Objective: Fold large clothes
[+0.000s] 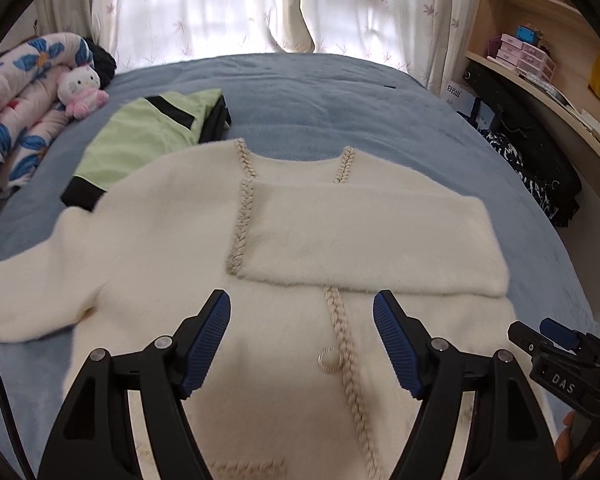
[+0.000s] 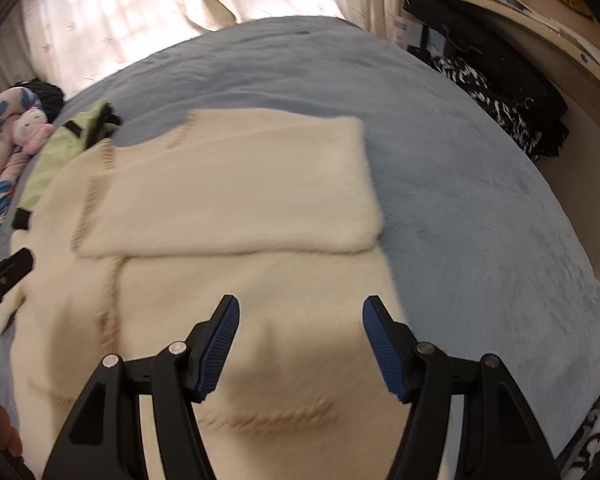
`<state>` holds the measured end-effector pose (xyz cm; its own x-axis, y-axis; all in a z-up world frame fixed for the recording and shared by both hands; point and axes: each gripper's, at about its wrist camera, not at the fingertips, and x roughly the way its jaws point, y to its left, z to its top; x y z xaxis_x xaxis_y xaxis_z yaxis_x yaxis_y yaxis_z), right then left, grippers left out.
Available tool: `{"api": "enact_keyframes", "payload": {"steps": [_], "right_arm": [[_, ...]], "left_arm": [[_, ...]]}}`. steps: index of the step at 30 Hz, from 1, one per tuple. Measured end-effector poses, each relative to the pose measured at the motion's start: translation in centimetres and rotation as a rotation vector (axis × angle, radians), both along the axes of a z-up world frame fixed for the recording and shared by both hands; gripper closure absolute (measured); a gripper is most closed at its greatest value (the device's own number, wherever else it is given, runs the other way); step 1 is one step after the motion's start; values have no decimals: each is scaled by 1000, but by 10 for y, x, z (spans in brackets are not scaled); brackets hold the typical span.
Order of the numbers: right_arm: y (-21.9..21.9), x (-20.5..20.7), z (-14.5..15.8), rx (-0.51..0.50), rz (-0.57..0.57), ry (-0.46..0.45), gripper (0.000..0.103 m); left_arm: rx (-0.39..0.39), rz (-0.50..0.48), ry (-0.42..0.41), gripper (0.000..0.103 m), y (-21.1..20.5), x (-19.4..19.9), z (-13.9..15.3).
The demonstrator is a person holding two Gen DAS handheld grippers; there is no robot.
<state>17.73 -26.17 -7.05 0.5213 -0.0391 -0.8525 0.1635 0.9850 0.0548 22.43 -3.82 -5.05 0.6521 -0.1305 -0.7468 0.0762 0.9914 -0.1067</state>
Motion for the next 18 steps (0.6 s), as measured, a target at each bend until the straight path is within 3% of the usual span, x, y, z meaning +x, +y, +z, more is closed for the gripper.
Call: {"api": "enact_keyframes", "payload": {"steps": [9, 18], "right_arm": [[56, -45, 27, 20, 87, -53, 39], [132, -66, 42, -12, 218, -98, 39]], "left_arm": [[46, 34, -6, 30, 26, -57, 11], [41, 159, -24, 30, 111, -97, 16]]}}
